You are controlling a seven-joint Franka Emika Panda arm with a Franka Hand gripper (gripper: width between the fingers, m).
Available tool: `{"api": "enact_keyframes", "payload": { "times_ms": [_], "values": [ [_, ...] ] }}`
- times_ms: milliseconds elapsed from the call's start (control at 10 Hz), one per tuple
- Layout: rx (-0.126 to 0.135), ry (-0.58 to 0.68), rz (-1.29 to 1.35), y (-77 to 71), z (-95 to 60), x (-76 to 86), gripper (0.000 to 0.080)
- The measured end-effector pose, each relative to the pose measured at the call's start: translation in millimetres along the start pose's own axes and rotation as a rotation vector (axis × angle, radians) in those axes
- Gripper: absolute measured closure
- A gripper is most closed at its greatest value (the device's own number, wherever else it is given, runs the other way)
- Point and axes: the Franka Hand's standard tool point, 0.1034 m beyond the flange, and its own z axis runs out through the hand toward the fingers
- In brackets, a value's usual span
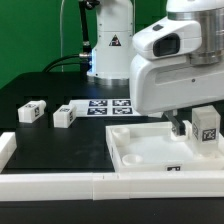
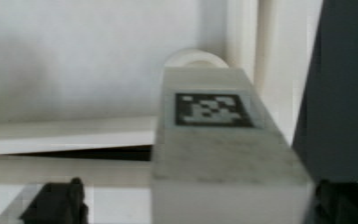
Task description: Assemble one leg
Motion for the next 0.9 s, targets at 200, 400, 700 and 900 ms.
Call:
{"api": "enact_keyframes", "payload": {
  "times_ms": [200,400,700,900],
  "values": [
    [-0.001,0.001,0.001,0.4,1.1,-0.7,0.0311],
    [-0.001,0.001,0.000,0.3,1.2,-0.6,0.0460],
    [0.000,0.001,0.026,0.3,1.5,-0.7,0.0508],
    [0.002,0.000,0.143,-0.7,1.7,-0.8,0.0508]
  ]
}}
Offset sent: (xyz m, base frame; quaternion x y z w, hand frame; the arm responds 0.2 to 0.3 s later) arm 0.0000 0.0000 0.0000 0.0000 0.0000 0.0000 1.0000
